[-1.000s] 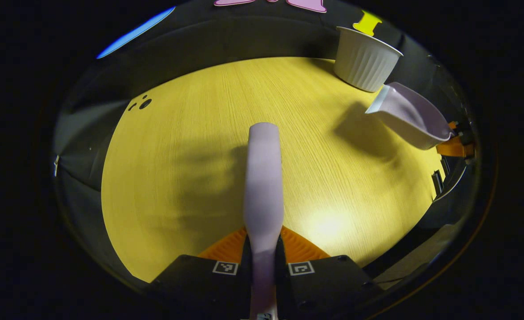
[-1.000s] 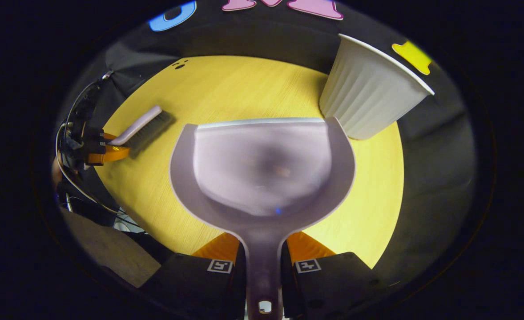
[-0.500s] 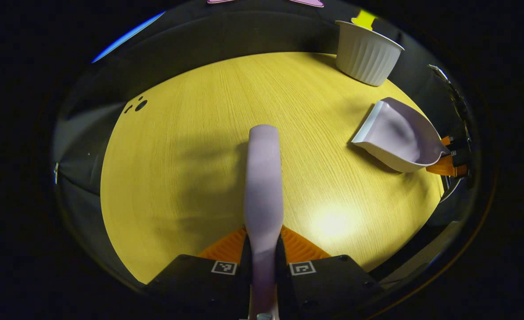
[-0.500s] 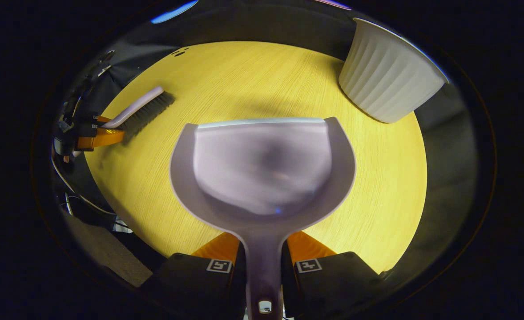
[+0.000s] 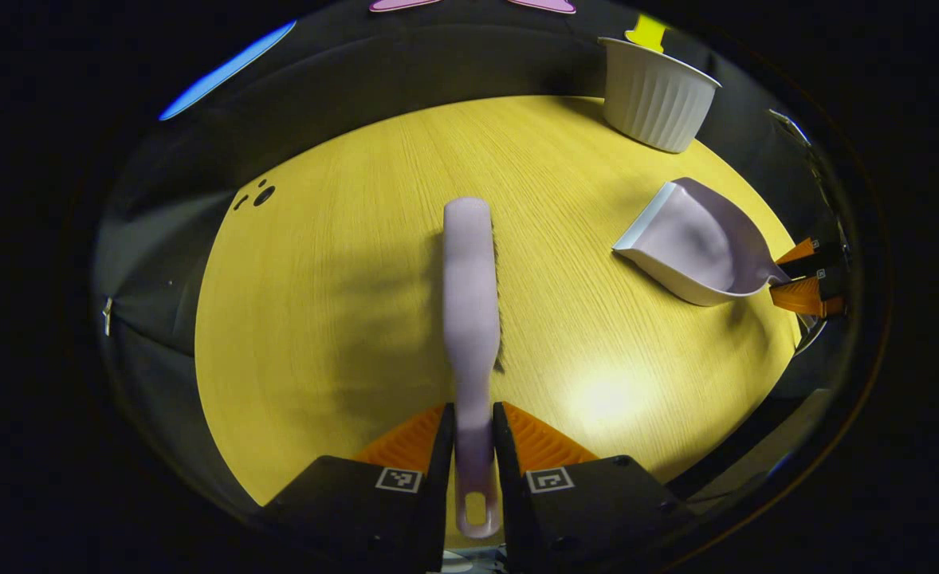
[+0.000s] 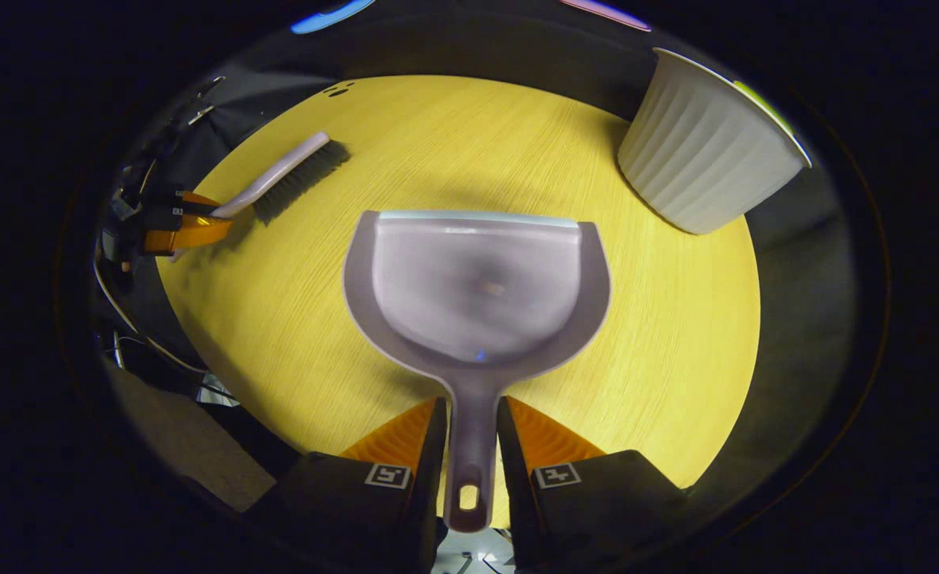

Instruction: Pick up the small broom and dustpan from the desktop, sweep the trash into the dustpan with the broom, and then empty the trash into the garbage bin.

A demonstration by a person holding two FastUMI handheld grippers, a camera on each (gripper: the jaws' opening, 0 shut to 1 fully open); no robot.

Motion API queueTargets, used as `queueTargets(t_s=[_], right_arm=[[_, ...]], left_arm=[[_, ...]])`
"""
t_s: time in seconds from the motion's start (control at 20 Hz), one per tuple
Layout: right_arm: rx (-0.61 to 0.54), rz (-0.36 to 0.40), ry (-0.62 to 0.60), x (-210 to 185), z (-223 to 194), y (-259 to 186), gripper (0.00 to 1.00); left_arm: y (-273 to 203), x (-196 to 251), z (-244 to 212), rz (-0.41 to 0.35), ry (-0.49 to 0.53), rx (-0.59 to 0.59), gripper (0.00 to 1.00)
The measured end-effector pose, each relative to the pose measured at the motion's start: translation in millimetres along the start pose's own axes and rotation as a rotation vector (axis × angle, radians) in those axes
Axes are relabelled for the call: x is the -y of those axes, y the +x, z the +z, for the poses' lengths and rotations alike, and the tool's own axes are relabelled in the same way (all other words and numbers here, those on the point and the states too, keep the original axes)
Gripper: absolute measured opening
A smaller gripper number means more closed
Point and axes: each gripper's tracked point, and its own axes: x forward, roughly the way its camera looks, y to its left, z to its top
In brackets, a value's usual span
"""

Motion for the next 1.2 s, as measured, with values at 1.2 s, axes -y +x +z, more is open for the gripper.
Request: queueTargets(t_s=[1.2], right_arm=[[0.876, -0.146, 0.092, -50, 156, -252, 0.37]], left_arm=[[-246, -13, 116, 0.034, -0.098, 0.861, 0.34]])
